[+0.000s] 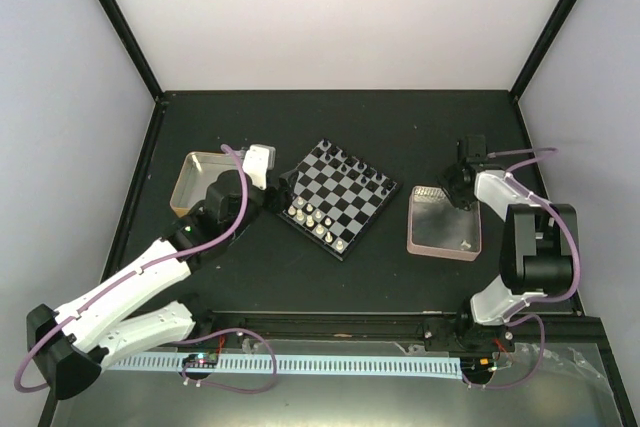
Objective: Set up the chess pieces on the board
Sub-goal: Adjust the storage box at the center of the board.
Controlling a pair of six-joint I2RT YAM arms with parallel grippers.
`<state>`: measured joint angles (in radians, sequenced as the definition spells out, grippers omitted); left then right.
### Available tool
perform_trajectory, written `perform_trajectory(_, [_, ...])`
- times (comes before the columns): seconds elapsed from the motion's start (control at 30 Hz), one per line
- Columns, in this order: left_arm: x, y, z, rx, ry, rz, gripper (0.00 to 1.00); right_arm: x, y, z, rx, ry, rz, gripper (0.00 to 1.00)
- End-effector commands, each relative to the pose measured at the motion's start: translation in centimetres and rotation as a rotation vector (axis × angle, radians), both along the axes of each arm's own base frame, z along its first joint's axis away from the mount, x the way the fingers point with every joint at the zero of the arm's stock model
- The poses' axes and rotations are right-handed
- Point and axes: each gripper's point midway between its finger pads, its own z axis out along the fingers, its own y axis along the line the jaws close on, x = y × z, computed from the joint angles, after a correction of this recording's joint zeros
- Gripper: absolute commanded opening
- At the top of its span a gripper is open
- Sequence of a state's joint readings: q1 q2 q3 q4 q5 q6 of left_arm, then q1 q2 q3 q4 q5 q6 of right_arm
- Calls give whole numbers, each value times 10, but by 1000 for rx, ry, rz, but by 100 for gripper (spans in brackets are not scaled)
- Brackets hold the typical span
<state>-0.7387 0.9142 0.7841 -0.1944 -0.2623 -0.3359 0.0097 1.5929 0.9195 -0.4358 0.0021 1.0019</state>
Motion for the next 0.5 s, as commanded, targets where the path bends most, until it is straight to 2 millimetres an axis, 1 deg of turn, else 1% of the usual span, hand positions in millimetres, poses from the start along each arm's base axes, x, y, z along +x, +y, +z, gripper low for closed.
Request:
perform_trajectory(0.0, [1, 1, 12, -20, -25, -5, 68, 5, 14, -2, 31, -2, 123, 37])
perform_trajectory(0.07, [2, 0, 12, -23, -21, -9, 68, 1, 21, -4, 48, 0, 163, 30])
perform_trajectory(0.2, [3, -2, 8, -28, -10, -14, 68, -9, 37, -3, 77, -11, 229, 22])
perform_trajectory(0.3, [4, -2, 6, -29, -3, -14, 68, -16, 52, 0, 91, -18, 301, 17])
perform_trajectory(0.47, [5, -2, 5, -34, 3, -14, 68, -28, 84, 5, 104, -7, 449, 15])
